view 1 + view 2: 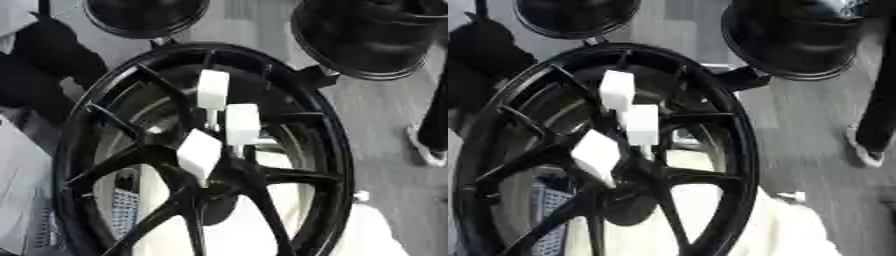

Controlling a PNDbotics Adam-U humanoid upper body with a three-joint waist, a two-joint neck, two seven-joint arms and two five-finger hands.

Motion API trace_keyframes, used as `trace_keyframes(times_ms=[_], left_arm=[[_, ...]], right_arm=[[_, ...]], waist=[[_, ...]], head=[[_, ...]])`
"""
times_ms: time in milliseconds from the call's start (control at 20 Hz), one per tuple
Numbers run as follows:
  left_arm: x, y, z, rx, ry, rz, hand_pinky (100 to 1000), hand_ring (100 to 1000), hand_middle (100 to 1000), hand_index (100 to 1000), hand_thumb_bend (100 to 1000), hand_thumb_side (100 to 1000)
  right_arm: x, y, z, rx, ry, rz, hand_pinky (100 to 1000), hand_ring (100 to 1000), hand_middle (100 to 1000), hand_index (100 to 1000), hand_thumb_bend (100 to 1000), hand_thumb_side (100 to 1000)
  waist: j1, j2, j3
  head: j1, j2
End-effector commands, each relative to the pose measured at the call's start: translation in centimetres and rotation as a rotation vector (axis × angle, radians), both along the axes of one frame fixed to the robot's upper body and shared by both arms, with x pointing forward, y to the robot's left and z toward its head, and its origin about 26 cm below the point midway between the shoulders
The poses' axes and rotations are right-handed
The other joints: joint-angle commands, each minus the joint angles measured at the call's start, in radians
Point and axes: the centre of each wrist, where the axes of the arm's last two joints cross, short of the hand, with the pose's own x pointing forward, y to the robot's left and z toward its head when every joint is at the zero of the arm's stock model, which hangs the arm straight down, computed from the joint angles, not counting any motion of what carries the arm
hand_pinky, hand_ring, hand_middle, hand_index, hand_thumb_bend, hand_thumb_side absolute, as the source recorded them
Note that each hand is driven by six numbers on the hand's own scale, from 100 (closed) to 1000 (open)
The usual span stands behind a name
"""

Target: Pull the pin out of the wheel hub.

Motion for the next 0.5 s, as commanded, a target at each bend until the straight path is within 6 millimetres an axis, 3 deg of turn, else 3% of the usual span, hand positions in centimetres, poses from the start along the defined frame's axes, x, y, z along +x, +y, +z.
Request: trace_keyframes(times_ms=[50,500], left_arm=[[-0.2,0.2,1.2,0.043,-0.027,-0.007,780,750,736,814,546,343],[-0.2,0.1,1.3,0.050,-0.025,-0.017,779,749,736,814,548,342]], right_arm=[[-0.5,0.8,0.6,-0.134,0.047,0.016,909,859,782,836,206,381],[-0.5,3.0,0.8,-0.258,0.119,0.102,912,863,785,837,221,395]], waist=[[0.000,-0.023,0.002],[0.000,-0.028,0.005]], head=[[-0.005,-0.013],[-0.007,-0.014]])
